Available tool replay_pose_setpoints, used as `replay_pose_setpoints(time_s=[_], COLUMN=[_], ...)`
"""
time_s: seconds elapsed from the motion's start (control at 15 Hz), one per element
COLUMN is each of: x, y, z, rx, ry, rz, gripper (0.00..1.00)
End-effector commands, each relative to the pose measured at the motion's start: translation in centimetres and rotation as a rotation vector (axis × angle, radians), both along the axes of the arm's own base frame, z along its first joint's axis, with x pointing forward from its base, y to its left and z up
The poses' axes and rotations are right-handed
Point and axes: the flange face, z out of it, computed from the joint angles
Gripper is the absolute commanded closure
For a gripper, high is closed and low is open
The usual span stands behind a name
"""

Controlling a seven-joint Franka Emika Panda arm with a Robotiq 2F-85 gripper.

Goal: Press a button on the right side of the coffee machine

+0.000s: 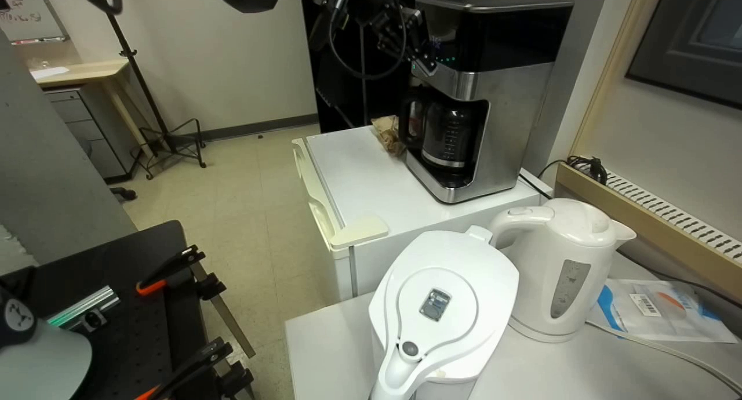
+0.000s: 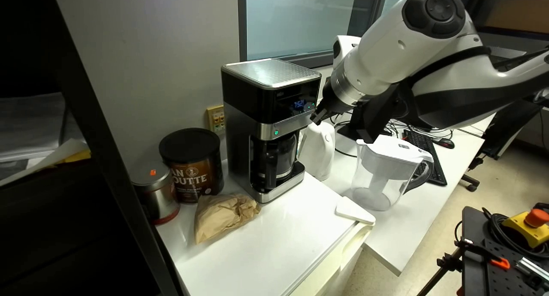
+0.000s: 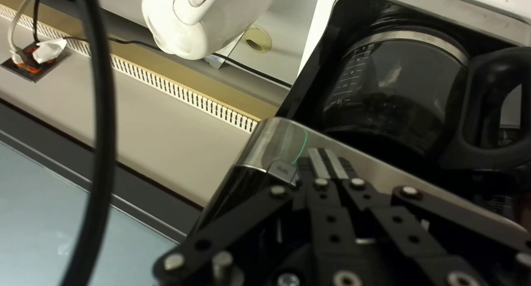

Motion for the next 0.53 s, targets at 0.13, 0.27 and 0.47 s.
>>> replay_pose_setpoints(time_s=[0.13, 0.27, 0.47], x=[1.47, 1.68, 2.07], y=[-0.14, -0.24, -0.28], z=[-0.29, -0.41, -0.51], rx=[0.006, 0.007, 0.009], ry=[-0.021, -0.02, -0.022], rz=[-0.005, -0.005, -0.002], gripper=[1.0, 1.0, 1.0])
